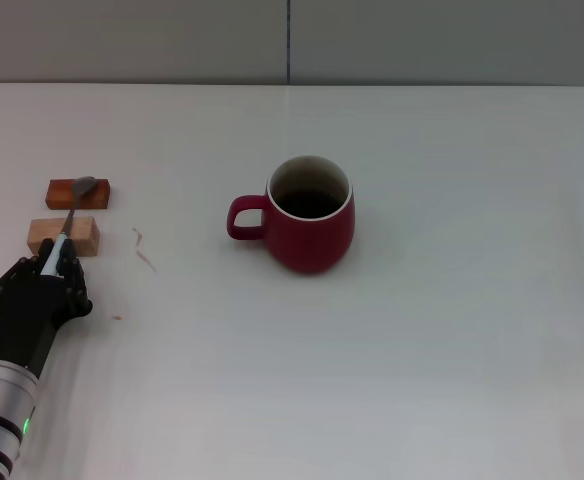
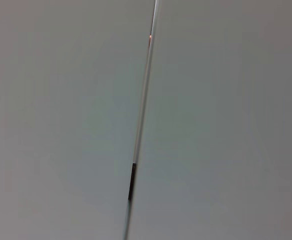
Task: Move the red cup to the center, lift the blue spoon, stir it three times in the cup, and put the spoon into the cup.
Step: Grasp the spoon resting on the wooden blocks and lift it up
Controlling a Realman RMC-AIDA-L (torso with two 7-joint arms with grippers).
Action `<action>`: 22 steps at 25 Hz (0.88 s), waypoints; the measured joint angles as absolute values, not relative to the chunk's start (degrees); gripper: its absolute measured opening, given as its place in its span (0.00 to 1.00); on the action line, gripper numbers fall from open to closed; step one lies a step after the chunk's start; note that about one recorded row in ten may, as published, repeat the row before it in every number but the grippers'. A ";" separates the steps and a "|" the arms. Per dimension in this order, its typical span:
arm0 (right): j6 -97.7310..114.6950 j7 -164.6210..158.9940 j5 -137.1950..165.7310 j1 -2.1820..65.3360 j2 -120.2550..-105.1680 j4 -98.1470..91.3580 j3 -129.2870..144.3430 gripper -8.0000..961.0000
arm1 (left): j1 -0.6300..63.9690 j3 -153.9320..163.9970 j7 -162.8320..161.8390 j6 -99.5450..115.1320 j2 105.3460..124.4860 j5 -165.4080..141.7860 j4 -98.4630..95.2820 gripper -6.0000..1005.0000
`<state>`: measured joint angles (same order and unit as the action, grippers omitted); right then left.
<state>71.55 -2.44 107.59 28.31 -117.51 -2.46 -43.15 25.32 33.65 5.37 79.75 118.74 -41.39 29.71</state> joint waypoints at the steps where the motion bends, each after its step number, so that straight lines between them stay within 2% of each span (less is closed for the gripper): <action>1: 71.55 -2.44 107.59 28.30 -117.51 -2.46 -43.15 0.58 | 25.27 33.33 5.39 79.74 118.74 -41.39 29.71 0.19; 22: 72.43 -2.60 107.61 28.02 -117.51 -2.46 -43.15 0.57 | 25.20 33.48 5.46 79.12 118.74 -41.39 29.70 0.17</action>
<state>72.43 -2.60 107.61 28.02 -117.51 -2.46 -43.15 25.20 33.48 5.46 79.12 118.74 -41.39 29.70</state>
